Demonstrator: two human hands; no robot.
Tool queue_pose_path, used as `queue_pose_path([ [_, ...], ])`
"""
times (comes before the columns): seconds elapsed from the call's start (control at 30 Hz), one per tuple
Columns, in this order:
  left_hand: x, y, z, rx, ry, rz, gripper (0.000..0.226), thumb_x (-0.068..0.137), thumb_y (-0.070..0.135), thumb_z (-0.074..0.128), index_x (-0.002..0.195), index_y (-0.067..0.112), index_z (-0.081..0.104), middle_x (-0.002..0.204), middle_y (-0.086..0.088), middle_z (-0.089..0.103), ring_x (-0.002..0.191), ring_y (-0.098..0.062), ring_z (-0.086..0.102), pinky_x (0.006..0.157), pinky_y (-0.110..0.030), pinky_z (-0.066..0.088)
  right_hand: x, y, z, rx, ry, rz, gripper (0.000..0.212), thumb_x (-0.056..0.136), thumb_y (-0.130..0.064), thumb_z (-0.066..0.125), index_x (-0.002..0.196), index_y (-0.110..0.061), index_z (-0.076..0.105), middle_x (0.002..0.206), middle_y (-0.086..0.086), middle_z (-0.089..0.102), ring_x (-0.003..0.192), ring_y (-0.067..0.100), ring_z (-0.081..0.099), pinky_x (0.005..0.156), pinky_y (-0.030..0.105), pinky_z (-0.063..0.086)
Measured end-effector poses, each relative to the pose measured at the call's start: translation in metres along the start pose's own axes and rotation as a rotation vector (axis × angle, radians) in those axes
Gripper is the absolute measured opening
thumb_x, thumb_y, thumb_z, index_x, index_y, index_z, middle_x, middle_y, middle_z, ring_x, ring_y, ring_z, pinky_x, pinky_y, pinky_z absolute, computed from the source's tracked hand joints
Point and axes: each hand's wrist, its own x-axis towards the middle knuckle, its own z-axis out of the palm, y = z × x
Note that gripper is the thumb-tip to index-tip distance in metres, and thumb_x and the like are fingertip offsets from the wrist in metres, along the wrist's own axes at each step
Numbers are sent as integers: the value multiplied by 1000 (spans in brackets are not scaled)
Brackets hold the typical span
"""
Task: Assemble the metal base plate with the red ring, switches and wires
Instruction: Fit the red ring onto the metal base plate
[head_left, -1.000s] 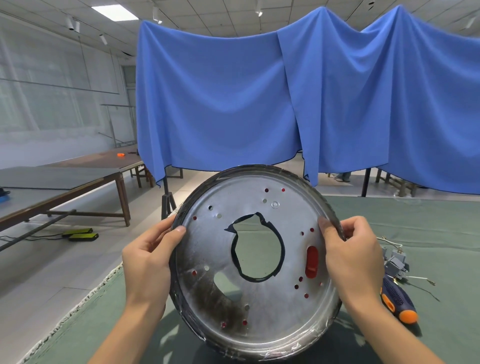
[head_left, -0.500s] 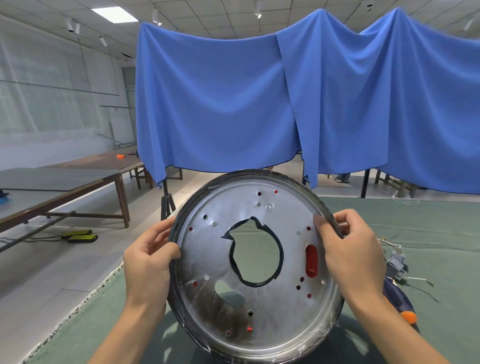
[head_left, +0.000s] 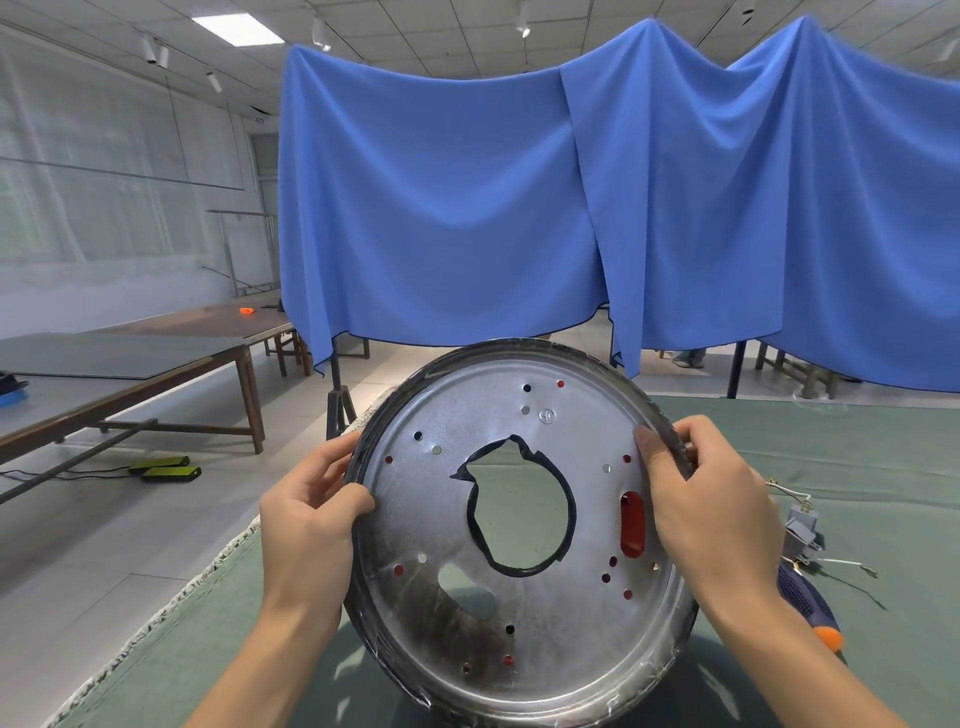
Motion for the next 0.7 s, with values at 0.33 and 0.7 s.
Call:
queue_pose_path([
  [0.33,4,-3,-10,-209,-252,-262,49,74,31,61,122,25,61,122,-6,65,111,-27,62,91,-51,49,-5,1,2,118,-66,-49,19,95,-33,52,79,-23,52,64,-10,56,63,3,50,48,23,28],
  [0.7,3,7,-3,-355,-82,-499,39,98,21,40,88,5,73,83,-3,74,69,-14,71,53,-23,56,-14,-19,-6,162,80,-241,22,90,-44,56,81,-24,54,64,-13,57,59,0,53,48,17,31],
])
